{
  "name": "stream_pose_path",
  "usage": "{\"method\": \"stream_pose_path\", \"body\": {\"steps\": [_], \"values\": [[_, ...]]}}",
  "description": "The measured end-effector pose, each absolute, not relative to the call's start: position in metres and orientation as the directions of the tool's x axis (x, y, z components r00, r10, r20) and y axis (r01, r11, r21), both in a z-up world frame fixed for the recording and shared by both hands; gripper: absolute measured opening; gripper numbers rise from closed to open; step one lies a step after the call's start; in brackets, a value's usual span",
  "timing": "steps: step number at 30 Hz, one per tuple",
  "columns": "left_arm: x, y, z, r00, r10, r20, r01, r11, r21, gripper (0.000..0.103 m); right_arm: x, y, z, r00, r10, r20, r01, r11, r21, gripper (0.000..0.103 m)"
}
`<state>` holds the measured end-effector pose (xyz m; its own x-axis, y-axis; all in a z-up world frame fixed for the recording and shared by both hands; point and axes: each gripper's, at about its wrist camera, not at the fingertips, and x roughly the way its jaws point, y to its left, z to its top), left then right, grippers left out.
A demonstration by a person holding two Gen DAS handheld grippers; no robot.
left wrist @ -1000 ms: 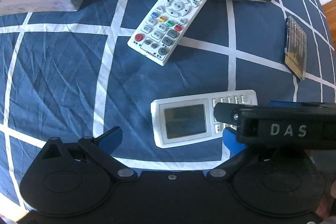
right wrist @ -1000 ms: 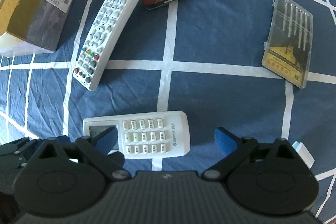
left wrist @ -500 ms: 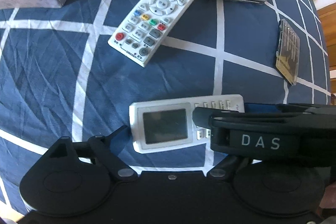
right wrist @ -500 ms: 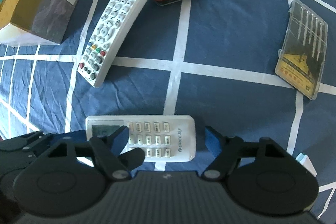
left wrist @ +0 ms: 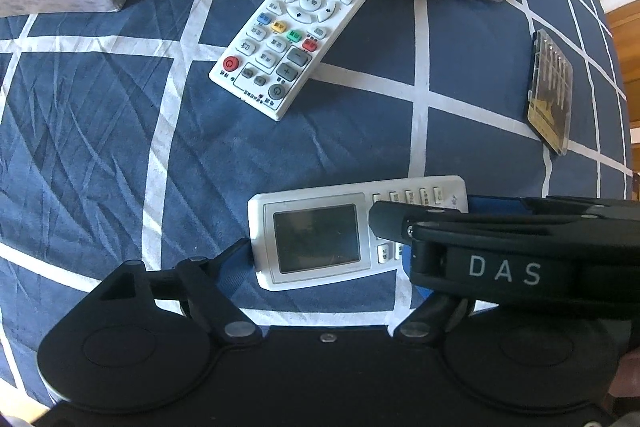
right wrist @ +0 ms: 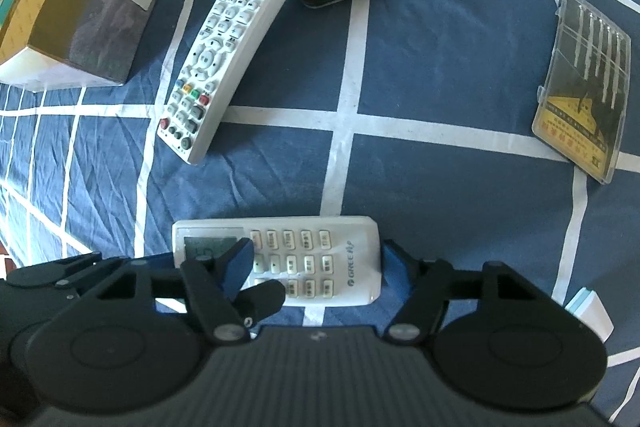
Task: Organize objects
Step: 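Close the right gripper on the white air-conditioner remote and lift it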
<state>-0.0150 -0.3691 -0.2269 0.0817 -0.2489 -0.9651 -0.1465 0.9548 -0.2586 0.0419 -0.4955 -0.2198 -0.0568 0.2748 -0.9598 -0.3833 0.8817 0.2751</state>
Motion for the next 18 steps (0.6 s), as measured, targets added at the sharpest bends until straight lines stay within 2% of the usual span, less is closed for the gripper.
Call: {"method": "stream_pose_path", "body": {"steps": [18], "values": [[-0.016,-0.333,-0.18,0.155,-0.227,-0.961,-0.072,0.968,-0.24,0.08,0.024,-0.47,-0.177,0.027,0.323,-0.946,-0.336,0.894,0.296,0.068]]}}
